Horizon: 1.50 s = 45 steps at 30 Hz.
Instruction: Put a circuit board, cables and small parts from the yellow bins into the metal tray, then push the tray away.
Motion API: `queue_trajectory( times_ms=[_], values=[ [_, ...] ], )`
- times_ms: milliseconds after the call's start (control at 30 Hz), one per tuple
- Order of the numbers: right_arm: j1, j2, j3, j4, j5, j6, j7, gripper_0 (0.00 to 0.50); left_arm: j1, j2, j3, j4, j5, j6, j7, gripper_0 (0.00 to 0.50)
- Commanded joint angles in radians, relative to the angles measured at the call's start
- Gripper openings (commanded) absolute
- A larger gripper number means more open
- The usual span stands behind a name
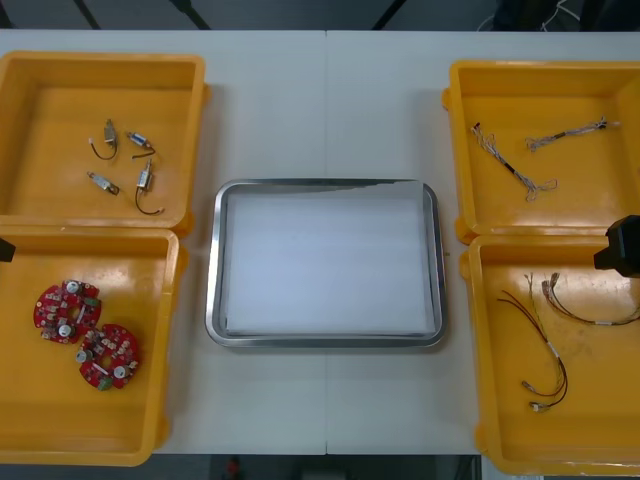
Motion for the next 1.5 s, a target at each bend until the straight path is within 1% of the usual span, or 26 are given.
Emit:
queue_trajectory(
  times_ms=[33, 1200, 1233, 1433, 1467, 1500],
  values=[
    [-0.002, 0.006, 0.012, -0.025, -0.003, -0.009, -0.003, 0.500, -0.026, 0.048, -0.006, -0.017, 0.005, 0.009, -0.030, 0.500],
    [-0.002, 0.006, 0.012, -0.025, -0.003, -0.009, -0.003, 0.500, -0.026, 0.048, -0.006, -0.017, 0.005, 0.009, -0.030, 0.500],
    [-0.002, 0.006, 0.012, -0.025, -0.003, -0.009, -0.003, 0.500, -0.003, 0.031, -0.026, -0.008, 0.005, 0.010, -0.028, 0.500],
    [-0.002, 0.006, 0.012, -0.025, -0.003, -0.009, -0.003, 0.500, 0.003, 0.028, -0.028, -0.005, -0.012, 0.003, -0.028, 0.500],
    [0.024, 0.010, 0.042, -0.016, -0.009, -0.012, -0.001, 0.500, 0.003, 0.028, -0.028, -0.003, -0.012, 0.003, -0.027, 0.500],
    [0.024, 0.009, 0.042, -0.016, -0.009, -0.010, 0.000, 0.500, 0.003, 0.028, -0.028, -0.003, -0.010, 0.004, -0.027, 0.500]
  ],
)
